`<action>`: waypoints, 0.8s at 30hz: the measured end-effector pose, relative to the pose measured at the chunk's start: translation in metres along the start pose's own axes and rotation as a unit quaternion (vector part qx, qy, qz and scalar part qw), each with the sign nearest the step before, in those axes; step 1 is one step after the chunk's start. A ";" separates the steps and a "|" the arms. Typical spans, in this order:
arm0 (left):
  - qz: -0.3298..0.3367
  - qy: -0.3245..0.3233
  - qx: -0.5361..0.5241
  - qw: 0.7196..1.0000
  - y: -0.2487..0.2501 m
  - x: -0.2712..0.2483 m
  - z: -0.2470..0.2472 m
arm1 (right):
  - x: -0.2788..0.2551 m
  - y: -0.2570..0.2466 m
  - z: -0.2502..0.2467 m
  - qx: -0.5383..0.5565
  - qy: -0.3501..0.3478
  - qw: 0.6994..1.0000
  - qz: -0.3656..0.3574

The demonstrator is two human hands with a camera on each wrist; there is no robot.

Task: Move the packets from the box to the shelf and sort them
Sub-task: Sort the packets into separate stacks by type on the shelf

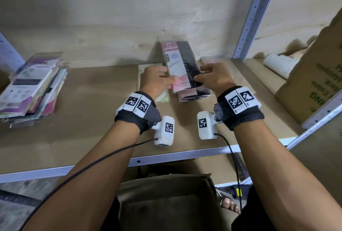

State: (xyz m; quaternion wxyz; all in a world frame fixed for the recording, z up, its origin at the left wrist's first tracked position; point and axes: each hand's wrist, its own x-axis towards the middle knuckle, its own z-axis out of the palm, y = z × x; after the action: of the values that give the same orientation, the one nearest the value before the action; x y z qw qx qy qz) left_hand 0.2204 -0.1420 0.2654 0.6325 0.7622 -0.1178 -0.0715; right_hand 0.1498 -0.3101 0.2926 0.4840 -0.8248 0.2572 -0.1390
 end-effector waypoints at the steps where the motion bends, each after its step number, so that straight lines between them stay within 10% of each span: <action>1: 0.002 0.007 0.024 1.000 -0.001 0.002 0.004 | 0.002 0.002 -0.001 -0.013 0.005 1.000 0.001; 24: -0.016 -0.007 0.153 0.988 0.006 0.006 0.028 | 0.005 0.012 -0.008 -0.194 0.002 0.981 0.019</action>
State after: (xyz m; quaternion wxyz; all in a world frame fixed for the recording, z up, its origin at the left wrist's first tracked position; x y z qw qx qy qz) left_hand 0.2180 -0.1714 0.2656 0.5063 0.8514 -0.1193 -0.0678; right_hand 0.1463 -0.3234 0.2861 0.3166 -0.8978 0.2959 -0.0783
